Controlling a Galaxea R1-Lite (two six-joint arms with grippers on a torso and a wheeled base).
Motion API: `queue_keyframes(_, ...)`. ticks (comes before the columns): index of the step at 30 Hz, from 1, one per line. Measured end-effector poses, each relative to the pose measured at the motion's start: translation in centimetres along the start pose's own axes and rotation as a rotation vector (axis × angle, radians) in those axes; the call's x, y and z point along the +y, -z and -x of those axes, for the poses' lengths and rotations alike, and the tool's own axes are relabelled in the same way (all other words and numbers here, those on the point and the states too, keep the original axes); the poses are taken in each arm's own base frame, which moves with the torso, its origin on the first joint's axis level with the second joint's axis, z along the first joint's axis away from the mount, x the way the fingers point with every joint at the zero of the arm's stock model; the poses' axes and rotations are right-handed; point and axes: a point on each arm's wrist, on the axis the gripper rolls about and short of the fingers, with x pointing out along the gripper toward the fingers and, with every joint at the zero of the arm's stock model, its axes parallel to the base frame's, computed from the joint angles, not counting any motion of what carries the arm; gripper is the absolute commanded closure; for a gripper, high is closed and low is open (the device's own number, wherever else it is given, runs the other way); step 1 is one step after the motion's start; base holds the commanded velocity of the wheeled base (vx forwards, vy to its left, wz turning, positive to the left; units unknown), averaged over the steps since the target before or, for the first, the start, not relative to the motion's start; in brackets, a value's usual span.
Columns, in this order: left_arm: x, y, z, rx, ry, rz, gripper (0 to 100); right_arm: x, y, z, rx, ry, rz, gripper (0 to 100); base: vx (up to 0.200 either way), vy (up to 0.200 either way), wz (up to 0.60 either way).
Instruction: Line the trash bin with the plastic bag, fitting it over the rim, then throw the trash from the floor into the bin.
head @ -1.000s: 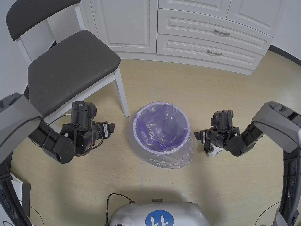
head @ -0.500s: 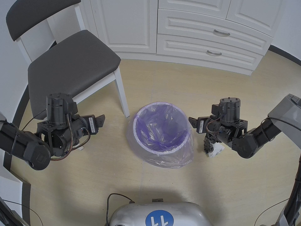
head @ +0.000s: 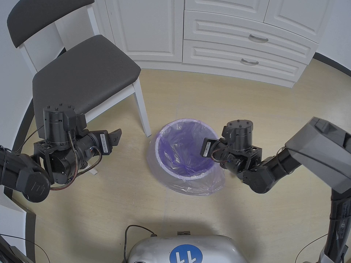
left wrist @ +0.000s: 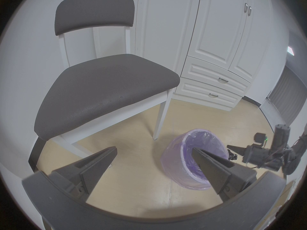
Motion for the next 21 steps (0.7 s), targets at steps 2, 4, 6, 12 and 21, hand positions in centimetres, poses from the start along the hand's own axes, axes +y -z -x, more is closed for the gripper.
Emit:
queue_keyframes(2,0.0,-0.1,0.1,-0.003,0.001,-0.002,0,0.4,0.9,-1.1,-0.007,0.012,-0.010,100,0.000,0.000,0.00)
queue_keyframes(4,0.1,-0.2,0.3,-0.008,0.001,-0.003,0,0.9,1.9,-2.1,-0.011,0.024,-0.016,100,0.000,0.000,0.00)
queue_keyframes(6,0.1,-0.3,0.4,-0.014,-0.001,-0.002,0,1.3,2.6,-2.9,-0.010,0.025,-0.013,100,0.000,0.000,0.00)
queue_keyframes(12,0.2,-0.7,0.6,-0.026,0.000,0.001,0,2.3,3.4,-4.6,0.077,0.046,0.097,100,0.000,0.000,0.00)
queue_keyframes(21,0.4,-0.9,0.9,-0.036,-0.002,0.003,0,4.0,1.0,-6.4,0.202,0.083,0.272,100,0.000,0.000,0.00)
